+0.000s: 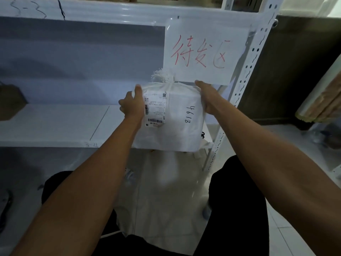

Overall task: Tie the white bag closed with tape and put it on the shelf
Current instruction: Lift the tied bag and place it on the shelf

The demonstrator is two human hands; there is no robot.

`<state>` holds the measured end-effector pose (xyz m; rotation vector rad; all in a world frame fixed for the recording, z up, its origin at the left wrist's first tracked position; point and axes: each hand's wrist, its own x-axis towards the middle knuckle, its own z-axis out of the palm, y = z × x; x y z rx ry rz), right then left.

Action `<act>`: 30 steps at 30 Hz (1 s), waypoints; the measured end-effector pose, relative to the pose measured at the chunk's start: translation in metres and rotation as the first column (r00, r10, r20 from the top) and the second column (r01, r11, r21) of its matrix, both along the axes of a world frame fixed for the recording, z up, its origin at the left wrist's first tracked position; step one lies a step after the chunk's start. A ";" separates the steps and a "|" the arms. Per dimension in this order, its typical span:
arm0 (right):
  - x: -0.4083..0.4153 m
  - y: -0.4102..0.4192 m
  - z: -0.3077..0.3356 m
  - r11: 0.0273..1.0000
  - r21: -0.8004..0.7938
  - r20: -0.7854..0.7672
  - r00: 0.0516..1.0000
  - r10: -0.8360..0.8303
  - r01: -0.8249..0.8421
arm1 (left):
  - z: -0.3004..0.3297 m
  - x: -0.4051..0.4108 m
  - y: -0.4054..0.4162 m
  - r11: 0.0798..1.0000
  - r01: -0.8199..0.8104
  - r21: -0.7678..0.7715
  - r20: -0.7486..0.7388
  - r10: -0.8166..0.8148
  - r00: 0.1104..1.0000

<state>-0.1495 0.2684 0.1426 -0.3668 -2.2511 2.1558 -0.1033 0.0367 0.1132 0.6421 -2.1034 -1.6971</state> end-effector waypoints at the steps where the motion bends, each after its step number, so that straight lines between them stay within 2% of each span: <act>1: -0.003 0.001 -0.003 1.000 -0.001 0.014 1.000 0.004 -0.004 | -0.005 -0.003 0.000 1.000 -0.003 0.000 0.007 0.003 1.000; 9: -0.025 -0.004 -0.029 0.999 0.036 0.040 0.999 0.018 -0.020 | -0.047 -0.028 0.005 0.999 -0.037 0.008 0.092 0.036 0.995; 16: -0.050 0.007 -0.068 0.985 -0.084 -0.008 0.989 0.149 -0.149 | -0.065 -0.053 0.002 0.998 -0.026 0.063 0.114 0.019 0.993; 20: -0.052 0.005 -0.087 0.987 -0.098 -0.033 0.992 0.125 -0.128 | -0.070 -0.066 0.003 0.976 0.124 0.180 0.040 -0.133 0.990; 25: -0.063 -0.002 -0.089 0.971 -0.197 -0.023 0.991 0.131 -0.133 | -0.074 -0.079 0.005 0.959 0.115 0.260 0.017 -0.124 0.992; 30: -0.113 0.001 -0.093 0.982 -0.079 -0.111 0.980 0.164 -0.173 | -0.073 -0.112 0.000 0.924 0.145 0.354 -0.088 -0.122 0.989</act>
